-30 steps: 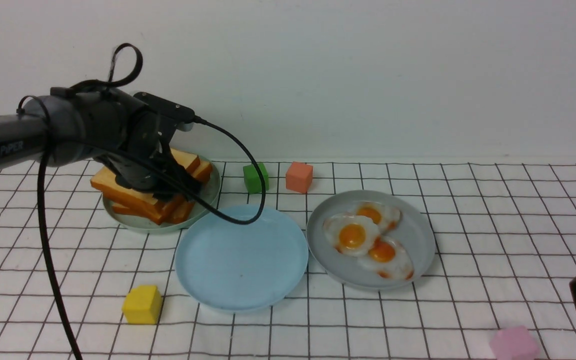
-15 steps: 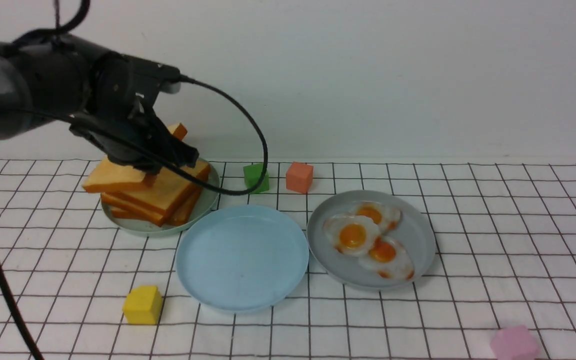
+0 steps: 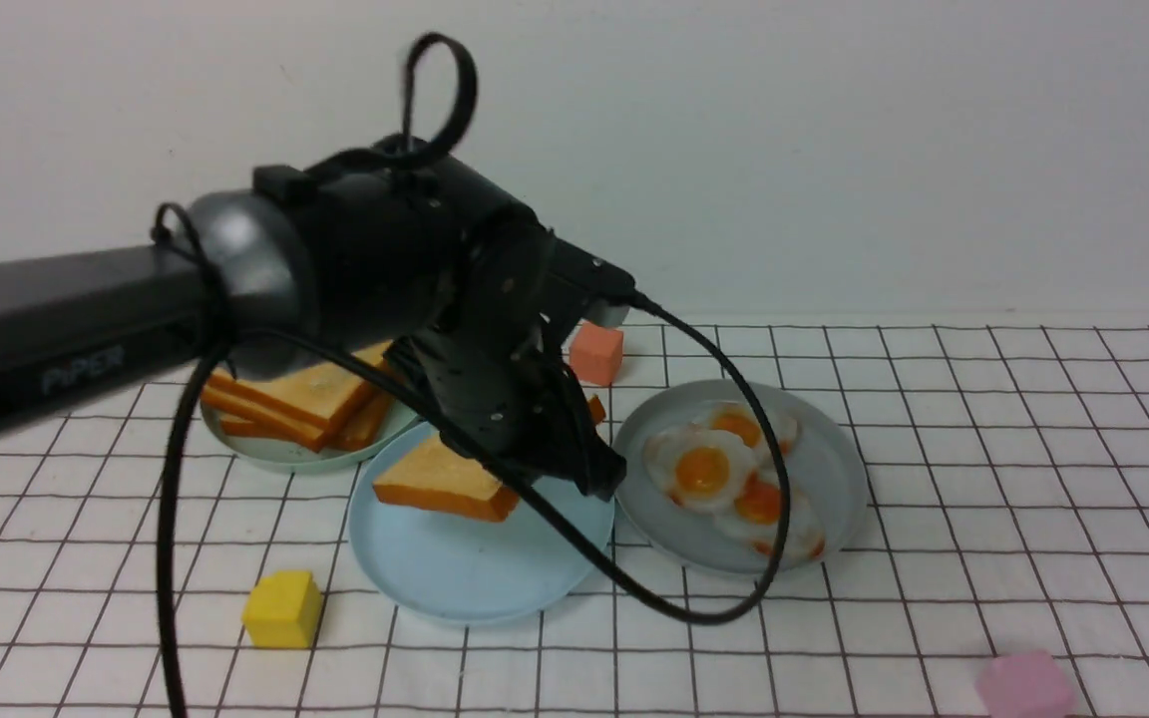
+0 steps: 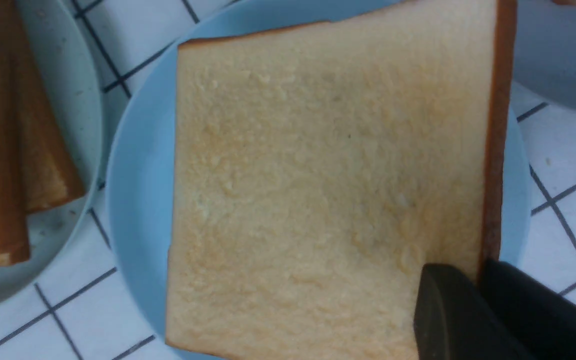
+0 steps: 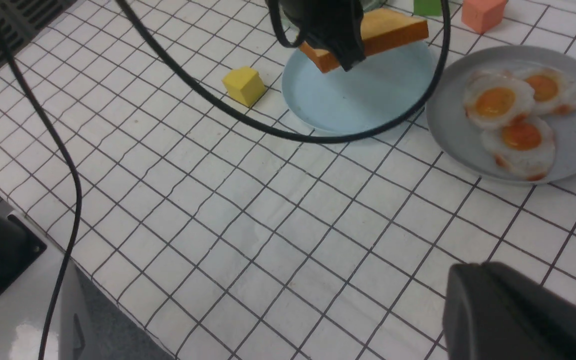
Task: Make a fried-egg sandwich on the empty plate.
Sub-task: Use the left arm to put a slice of bread into the empty plate in the middle, then use the right arm to grab a fried egg, then use the right arm to place the fried egg on the slice of bread in the middle, then use the left arm to grab a slice of bread
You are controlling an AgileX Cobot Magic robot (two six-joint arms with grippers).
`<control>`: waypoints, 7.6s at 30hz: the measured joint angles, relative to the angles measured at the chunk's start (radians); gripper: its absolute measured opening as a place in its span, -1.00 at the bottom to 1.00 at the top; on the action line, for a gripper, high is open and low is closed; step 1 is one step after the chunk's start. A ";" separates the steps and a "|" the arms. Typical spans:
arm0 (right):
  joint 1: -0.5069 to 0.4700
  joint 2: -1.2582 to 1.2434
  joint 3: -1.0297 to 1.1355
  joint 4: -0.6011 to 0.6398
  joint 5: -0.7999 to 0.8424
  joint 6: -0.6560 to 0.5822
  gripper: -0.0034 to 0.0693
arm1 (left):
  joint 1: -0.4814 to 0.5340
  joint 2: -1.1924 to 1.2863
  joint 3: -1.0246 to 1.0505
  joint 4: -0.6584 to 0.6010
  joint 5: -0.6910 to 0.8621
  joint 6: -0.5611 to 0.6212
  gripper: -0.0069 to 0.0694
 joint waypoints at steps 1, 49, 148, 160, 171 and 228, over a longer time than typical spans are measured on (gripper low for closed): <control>0.000 -0.007 0.000 0.000 0.010 0.000 -0.83 | 0.000 0.019 0.000 0.001 -0.003 0.000 -0.67; -0.126 1.387 -0.504 0.171 -0.311 0.099 -0.08 | 0.001 -1.400 0.842 -0.390 -0.391 0.125 -0.85; 0.079 1.577 -0.617 0.794 -0.315 -0.190 -0.70 | 0.001 -1.375 0.848 -0.032 -0.393 -0.158 -0.85; 0.067 1.604 -0.617 0.742 -0.295 -0.121 0.02 | 0.001 -1.375 0.848 -0.030 -0.388 -0.158 -0.85; -0.043 1.306 -0.601 0.253 -0.113 -0.002 -0.37 | 0.001 -1.136 0.807 -0.009 -0.222 -0.283 -0.85; 0.117 0.387 -0.067 -0.218 -0.179 0.230 -0.82 | 0.402 0.164 -0.011 -0.010 -0.352 0.179 -0.76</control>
